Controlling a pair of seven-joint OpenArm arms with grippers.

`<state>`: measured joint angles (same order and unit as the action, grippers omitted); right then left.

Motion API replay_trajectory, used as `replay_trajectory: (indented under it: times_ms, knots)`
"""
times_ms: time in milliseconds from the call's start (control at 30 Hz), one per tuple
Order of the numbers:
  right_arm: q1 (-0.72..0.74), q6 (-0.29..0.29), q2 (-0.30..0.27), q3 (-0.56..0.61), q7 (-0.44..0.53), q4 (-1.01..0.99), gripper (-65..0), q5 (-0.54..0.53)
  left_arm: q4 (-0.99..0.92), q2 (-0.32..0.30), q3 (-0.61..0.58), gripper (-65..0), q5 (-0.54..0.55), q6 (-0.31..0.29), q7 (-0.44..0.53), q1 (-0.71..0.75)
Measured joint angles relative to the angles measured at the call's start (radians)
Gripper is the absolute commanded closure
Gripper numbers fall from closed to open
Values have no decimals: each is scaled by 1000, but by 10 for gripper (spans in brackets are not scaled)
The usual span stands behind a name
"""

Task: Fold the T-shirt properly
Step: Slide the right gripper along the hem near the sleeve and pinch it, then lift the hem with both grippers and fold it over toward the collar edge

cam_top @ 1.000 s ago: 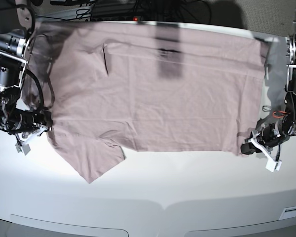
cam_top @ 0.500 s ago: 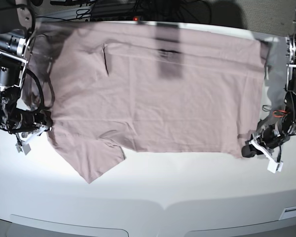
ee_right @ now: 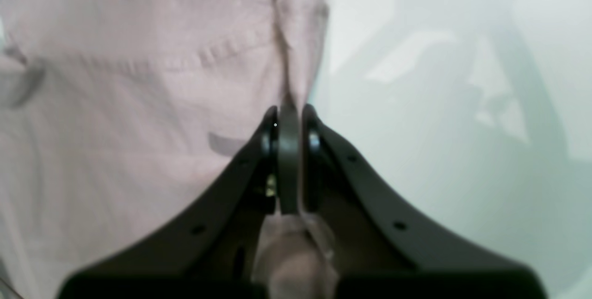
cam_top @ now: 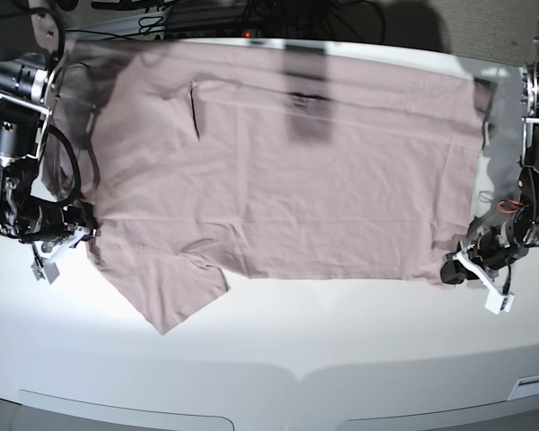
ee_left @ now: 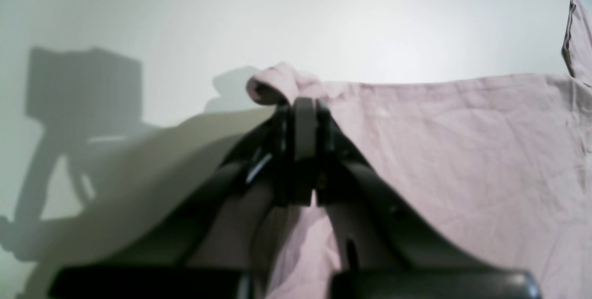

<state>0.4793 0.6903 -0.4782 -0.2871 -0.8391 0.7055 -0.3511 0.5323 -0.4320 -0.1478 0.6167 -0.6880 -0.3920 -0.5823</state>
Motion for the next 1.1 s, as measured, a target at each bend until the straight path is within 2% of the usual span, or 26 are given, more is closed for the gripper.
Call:
replay_trajectory:
  times_ms: [433, 700, 933, 1100]
  knots:
    - [130, 0, 2, 1, -2, -6, 0, 16, 0, 0, -1, 0, -5, 0, 33, 0]
    - [133, 0, 2, 1, 0, -4, 0, 21, 13, 0, -1, 0, -35, 0, 41, 0]
    - [130, 0, -2, 1, -34, 124, 0, 21, 116, 0, -1, 0, -37, 0, -39, 0]
    - [62, 1, -30, 34, -31, 220, 0, 6, 178, -1, -1, 0, -32, 0, -82, 6]
